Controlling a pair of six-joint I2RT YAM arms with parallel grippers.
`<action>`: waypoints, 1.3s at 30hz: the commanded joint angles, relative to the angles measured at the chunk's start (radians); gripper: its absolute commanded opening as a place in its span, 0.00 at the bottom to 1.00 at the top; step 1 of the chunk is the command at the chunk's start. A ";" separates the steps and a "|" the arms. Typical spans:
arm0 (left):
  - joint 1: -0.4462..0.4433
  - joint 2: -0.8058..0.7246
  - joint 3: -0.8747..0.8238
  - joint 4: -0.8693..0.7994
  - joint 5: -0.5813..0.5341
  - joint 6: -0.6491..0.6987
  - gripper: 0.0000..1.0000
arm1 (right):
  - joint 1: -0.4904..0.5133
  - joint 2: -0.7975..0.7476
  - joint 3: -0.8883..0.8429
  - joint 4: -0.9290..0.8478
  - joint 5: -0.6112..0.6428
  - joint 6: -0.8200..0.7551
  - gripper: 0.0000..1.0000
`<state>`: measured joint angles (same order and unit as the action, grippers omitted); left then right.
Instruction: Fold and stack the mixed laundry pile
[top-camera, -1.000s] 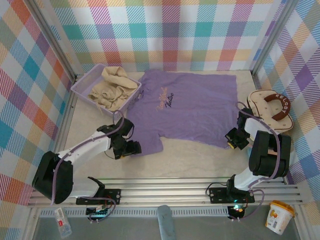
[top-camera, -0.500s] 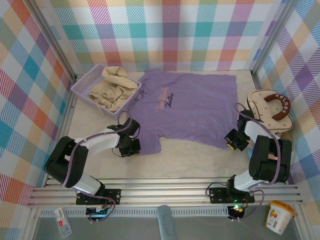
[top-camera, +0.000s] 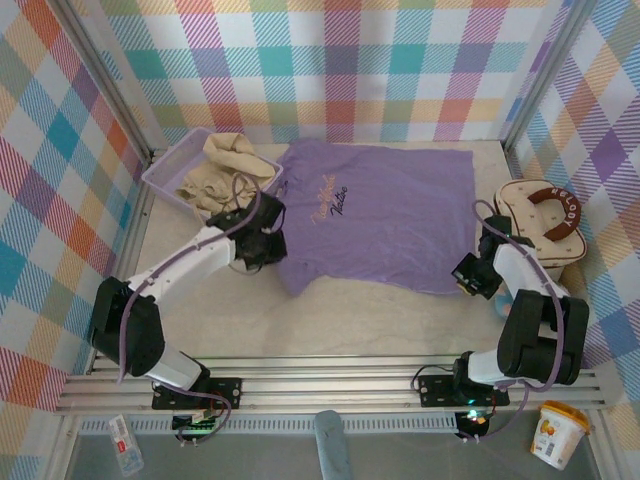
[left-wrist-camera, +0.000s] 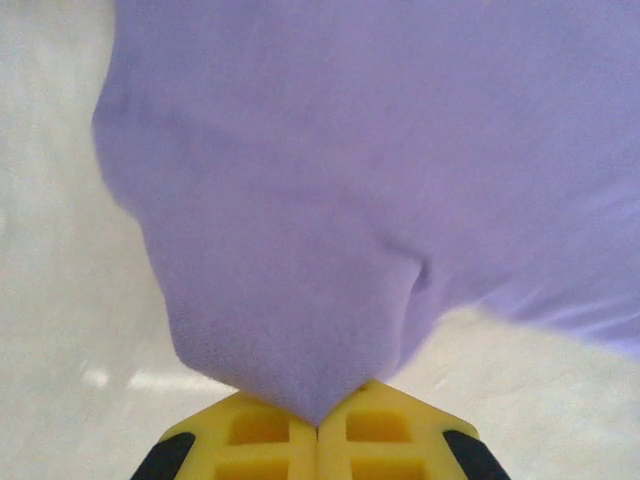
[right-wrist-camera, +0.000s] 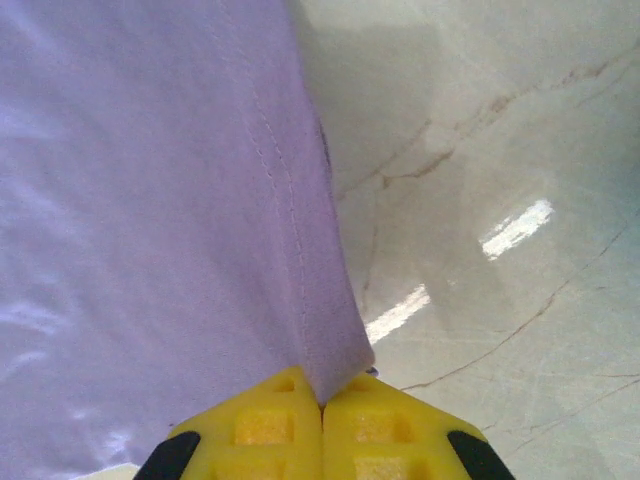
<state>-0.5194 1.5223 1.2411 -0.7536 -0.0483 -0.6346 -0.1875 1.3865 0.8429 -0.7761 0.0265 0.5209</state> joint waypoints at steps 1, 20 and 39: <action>0.032 0.103 0.166 -0.002 -0.078 0.011 0.00 | 0.000 -0.029 0.071 -0.046 -0.034 -0.039 0.00; 0.194 0.985 1.623 -0.325 0.032 0.022 1.00 | -0.014 0.506 0.980 -0.148 -0.004 -0.041 0.74; 0.062 0.731 0.856 0.086 0.203 0.029 0.32 | 0.072 0.268 0.425 0.088 -0.169 -0.046 0.45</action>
<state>-0.4408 2.1632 2.0808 -0.7147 0.1196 -0.5900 -0.1368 1.6100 1.2709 -0.7547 -0.1066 0.4519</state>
